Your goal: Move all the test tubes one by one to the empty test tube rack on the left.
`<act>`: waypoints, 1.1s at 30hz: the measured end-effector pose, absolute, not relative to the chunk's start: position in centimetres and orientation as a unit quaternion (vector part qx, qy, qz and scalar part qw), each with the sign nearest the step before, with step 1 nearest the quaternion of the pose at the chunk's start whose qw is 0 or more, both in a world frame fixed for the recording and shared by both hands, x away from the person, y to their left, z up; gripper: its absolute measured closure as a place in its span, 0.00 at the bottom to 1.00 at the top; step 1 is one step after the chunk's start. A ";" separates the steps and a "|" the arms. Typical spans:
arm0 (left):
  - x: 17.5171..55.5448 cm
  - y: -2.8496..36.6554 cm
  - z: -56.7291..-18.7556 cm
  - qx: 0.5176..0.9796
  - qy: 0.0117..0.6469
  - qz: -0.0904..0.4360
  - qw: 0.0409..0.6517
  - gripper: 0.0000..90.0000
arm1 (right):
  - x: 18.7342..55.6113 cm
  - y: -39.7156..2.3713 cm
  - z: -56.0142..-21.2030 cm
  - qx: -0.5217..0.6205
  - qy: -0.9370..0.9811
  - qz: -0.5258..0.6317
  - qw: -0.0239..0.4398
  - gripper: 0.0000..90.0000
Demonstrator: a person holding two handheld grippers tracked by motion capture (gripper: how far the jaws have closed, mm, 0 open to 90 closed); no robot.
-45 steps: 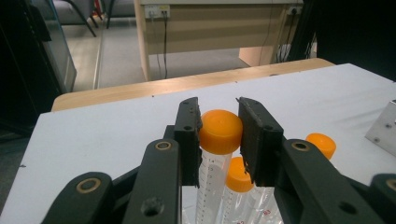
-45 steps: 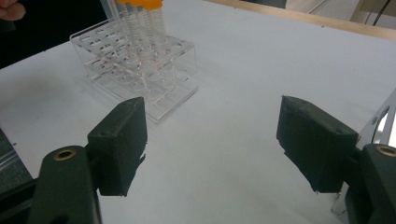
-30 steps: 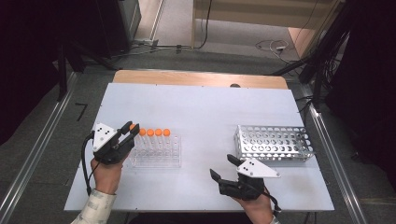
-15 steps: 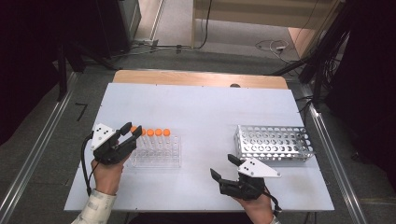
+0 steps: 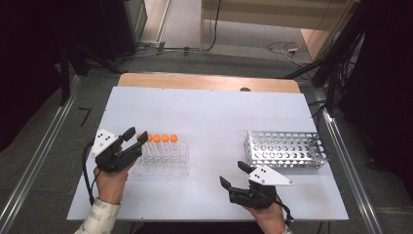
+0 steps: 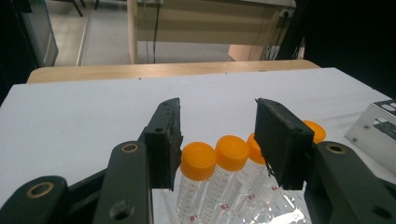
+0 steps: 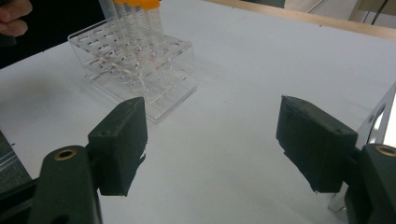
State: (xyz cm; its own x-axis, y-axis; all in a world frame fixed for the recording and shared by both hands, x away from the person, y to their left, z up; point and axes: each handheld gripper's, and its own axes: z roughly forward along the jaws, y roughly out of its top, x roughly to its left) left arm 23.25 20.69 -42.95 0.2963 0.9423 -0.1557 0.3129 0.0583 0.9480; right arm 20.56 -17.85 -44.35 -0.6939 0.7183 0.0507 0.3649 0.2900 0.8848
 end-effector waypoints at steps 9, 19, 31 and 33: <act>22.7 20.4 -42.9 0.615 0.516 0.296 0.518 0.42 | 20.9 -18.6 -44.4 0.355 0.778 0.482 0.188 0.26; 21.1 20.1 -42.8 0.611 0.521 0.305 0.512 0.28 | 21.9 -20.8 -44.6 0.381 0.767 0.474 0.205 0.26; 16.9 21.4 -44.6 0.619 0.523 0.317 0.492 0.25 | 22.2 -26.7 -44.4 0.436 0.730 0.466 0.246 0.26; 16.4 21.6 -44.8 0.618 0.523 0.321 0.491 0.25 | 22.0 -27.6 -44.4 0.445 0.724 0.463 0.252 0.26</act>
State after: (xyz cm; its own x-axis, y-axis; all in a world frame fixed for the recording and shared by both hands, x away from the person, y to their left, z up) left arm 16.42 21.63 -44.78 0.2463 0.9622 -0.1158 0.3316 0.0286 0.9430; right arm 22.03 -27.59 -44.44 -0.4778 0.8772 0.0475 0.4108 0.1754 0.8947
